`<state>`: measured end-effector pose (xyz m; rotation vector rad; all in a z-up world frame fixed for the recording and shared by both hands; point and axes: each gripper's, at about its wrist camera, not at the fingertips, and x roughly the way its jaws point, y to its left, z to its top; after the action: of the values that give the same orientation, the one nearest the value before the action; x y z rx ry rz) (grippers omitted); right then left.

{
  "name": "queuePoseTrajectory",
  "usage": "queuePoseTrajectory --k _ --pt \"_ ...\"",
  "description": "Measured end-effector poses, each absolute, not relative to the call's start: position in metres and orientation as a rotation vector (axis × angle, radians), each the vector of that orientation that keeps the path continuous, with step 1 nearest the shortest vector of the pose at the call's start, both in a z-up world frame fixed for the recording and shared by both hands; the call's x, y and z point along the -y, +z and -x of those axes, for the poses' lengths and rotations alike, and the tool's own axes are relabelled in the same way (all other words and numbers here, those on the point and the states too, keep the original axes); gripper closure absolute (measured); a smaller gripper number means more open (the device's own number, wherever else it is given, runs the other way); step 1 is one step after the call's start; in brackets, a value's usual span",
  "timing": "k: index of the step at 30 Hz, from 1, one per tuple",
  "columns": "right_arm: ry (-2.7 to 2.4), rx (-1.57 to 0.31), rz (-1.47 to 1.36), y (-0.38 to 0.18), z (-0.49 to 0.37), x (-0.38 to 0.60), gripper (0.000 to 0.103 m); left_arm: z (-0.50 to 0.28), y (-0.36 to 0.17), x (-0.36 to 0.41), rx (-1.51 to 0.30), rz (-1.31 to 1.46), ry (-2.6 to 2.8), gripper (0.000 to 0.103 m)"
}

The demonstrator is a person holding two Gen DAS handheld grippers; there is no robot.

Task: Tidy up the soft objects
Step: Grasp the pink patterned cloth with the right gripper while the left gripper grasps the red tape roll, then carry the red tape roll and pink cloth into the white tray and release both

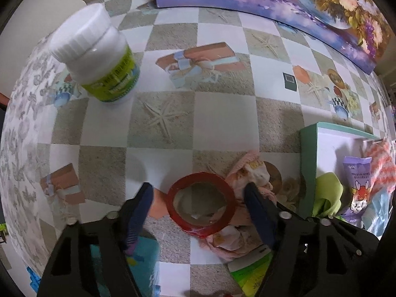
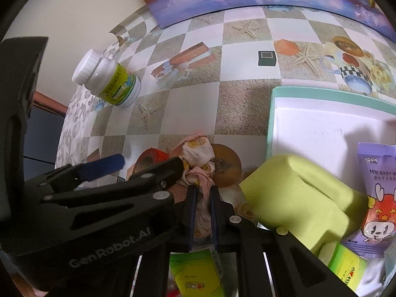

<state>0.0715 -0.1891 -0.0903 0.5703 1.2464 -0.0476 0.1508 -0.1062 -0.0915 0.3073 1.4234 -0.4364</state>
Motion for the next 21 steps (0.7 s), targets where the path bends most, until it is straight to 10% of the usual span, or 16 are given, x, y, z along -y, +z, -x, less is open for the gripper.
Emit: queuePoseTrajectory --k 21 --pt "-0.05 -1.229 -0.562 -0.084 -0.07 0.192 0.094 -0.153 -0.094 0.099 -1.409 -0.228 -0.456 0.044"
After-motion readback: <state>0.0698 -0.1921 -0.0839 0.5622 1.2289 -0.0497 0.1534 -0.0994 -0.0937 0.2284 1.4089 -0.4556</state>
